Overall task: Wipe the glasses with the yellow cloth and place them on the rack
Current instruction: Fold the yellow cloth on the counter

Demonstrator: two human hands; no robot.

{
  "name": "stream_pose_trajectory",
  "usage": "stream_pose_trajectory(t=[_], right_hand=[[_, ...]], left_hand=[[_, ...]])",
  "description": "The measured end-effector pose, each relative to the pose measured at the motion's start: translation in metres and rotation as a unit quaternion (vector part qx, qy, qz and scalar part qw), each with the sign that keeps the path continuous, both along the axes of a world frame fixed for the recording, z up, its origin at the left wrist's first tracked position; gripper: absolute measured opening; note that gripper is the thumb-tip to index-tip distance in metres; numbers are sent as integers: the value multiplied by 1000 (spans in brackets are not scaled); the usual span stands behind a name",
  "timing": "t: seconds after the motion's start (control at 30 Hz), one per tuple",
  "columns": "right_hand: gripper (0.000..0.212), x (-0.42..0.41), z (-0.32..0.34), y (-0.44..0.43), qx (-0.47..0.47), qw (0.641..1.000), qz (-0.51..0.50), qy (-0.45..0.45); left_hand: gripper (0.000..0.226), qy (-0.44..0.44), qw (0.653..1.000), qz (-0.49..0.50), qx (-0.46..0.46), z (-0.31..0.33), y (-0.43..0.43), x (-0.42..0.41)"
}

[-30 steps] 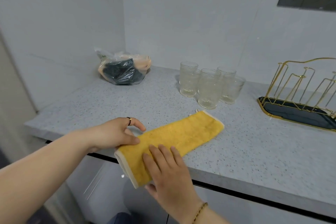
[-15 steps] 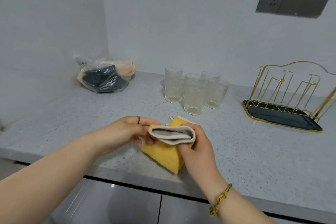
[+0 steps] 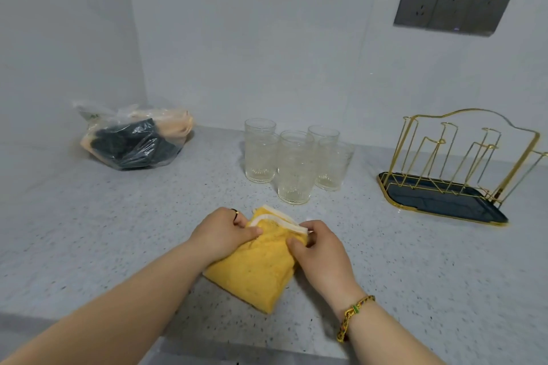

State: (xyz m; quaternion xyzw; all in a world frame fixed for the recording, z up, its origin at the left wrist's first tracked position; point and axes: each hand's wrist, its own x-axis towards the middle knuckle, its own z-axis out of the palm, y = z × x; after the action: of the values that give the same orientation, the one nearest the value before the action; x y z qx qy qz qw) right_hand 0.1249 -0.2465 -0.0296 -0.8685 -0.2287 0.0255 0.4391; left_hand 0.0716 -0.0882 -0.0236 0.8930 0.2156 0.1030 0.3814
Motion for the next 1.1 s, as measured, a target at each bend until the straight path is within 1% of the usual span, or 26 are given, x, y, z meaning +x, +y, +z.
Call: stream_pose_trajectory(t=[0.07,0.1,0.13,0.17,0.2,0.27,0.3,0.33,0.37,0.4,0.43,0.47,0.5,0.53,0.6,0.67,0.7,0.77,0.8,0.87,0.9,0.93,0.97,1.0,1.03,1.1], right_hand=[[19,5,0,0,43,999,-17,0],[18,7,0,1,49,999,-21,-3],[21,9,0,1,42,999,-20,-4],[25,11,0,2,23,1000,-16,-5],[29,12,0,2,-3,1000,-12,-7],[39,13,-1,1,-41,999,-13,-20],[42,13,-1,1,-47,998,-21,-35],[43,13,-1,0,-45,996,-29,-65],[41,12,-2,0,-25,991,-26,-126],[36,11,0,0,1,980,-3,-198],[31,11,2,1,23,965,41,-260],[26,11,3,1,19,949,103,-299],[24,12,3,0,-15,936,172,-305],[28,12,4,-1,-64,925,236,-292],[46,11,8,-5,-145,909,316,-230],[52,13,7,-8,-146,911,329,-203],[50,13,8,-9,-133,917,324,-188],[49,11,12,-12,-144,920,326,-164],[55,10,13,-13,-164,915,331,-162],[78,7,12,-18,-218,898,346,-164],[89,5,12,-20,-239,890,349,-173],[94,3,11,-22,-251,885,347,-181],[94,2,10,-24,-253,885,342,-190],[93,1,8,-24,-246,889,333,-198],[91,1,6,-23,-229,895,321,-208],[87,0,4,-21,-171,919,290,-204]], left_hand=[[44,-6,1000,0,-1,1,2,4],[41,-9,1000,-4,2,1,2,6],[34,-9,1000,-10,13,3,1,7],[21,0,1000,-10,26,4,0,8],[17,9,999,-6,37,4,-1,8],[38,5,998,11,54,1,-1,7],[36,-24,998,19,61,1,-1,5],[27,-67,996,18,63,3,-1,0],[14,-98,993,0,61,4,1,-5],[9,-125,990,-35,63,5,2,-12],[17,-135,985,-84,63,6,4,-19],[20,-131,981,-129,61,8,6,-28],[12,-114,978,-165,60,8,9,-35],[8,-83,975,-195,62,11,11,-44],[43,-18,966,-235,103,10,17,-55],[59,52,949,-267,157,10,17,-62],[62,61,939,-278,194,9,18,-63],[62,40,927,-266,261,6,18,-62],[58,29,924,-250,288,8,16,-62],[51,-2,912,-228,340,6,15,-60],[47,-43,901,-235,363,4,15,-58],[45,-69,892,-239,377,5,15,-54],[44,-93,894,-228,373,7,15,-51],[44,-92,909,-211,349,11,14,-49],[39,-84,927,-191,311,13,14,-46],[14,-82,961,-165,208,25,8,-38]])
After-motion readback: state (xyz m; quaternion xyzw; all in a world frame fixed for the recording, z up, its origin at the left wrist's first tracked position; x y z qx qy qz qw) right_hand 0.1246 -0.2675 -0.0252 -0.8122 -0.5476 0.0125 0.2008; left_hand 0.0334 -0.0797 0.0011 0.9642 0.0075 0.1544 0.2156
